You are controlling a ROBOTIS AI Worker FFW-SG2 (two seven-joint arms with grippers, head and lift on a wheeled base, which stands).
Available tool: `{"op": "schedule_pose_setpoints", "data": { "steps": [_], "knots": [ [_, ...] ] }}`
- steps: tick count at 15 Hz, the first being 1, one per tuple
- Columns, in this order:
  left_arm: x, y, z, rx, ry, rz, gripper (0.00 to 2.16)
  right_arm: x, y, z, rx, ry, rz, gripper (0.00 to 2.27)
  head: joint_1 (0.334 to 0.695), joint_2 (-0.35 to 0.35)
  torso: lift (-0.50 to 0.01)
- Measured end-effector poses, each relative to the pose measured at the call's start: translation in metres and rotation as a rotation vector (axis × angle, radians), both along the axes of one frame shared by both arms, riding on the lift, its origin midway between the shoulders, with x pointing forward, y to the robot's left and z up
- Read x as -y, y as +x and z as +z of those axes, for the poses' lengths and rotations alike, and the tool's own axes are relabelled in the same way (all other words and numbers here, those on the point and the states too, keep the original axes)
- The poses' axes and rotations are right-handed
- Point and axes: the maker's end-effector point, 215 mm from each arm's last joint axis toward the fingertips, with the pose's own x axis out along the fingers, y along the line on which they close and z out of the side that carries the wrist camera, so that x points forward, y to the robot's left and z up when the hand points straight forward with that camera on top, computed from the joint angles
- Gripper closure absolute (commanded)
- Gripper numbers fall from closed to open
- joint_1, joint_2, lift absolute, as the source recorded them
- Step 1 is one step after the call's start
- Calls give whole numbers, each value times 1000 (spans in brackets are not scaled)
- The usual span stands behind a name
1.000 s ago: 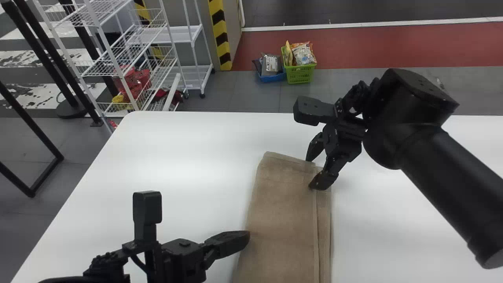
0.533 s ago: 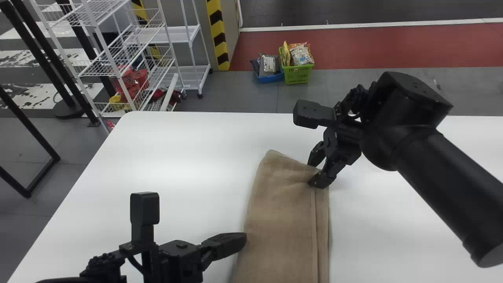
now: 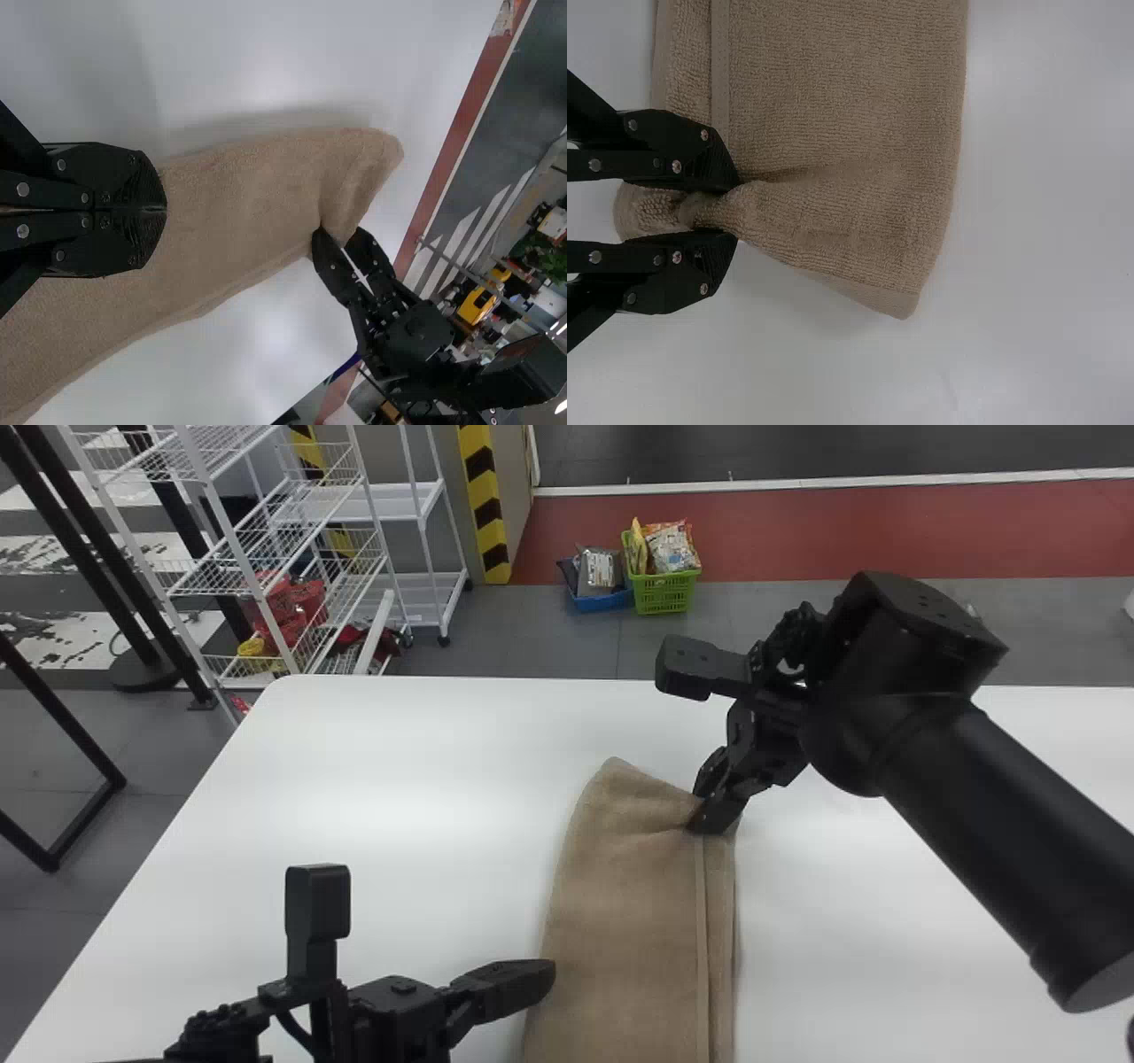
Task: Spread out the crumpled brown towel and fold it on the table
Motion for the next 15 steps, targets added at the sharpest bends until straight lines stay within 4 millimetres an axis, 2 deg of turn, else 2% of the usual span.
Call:
{"op": "schedule_pose_setpoints", "data": {
  "steps": [4,7,12,15],
  "knots": [
    [8,-3,-5,-16,-18,-14,1963,-3,1,5,13,-2,-6,954,695,117,-127],
    [6,-2,-9,-23,-12,-10,1963,-15,2,16,41,19,-15,1085,695,132,-127],
    [4,-2,-11,-26,-5,-6,1963,-36,1,40,96,63,-25,1109,695,157,-127],
    [3,-1,-12,-26,0,-2,1963,-54,-9,61,133,121,-52,1109,695,184,-127]
  ]
}}
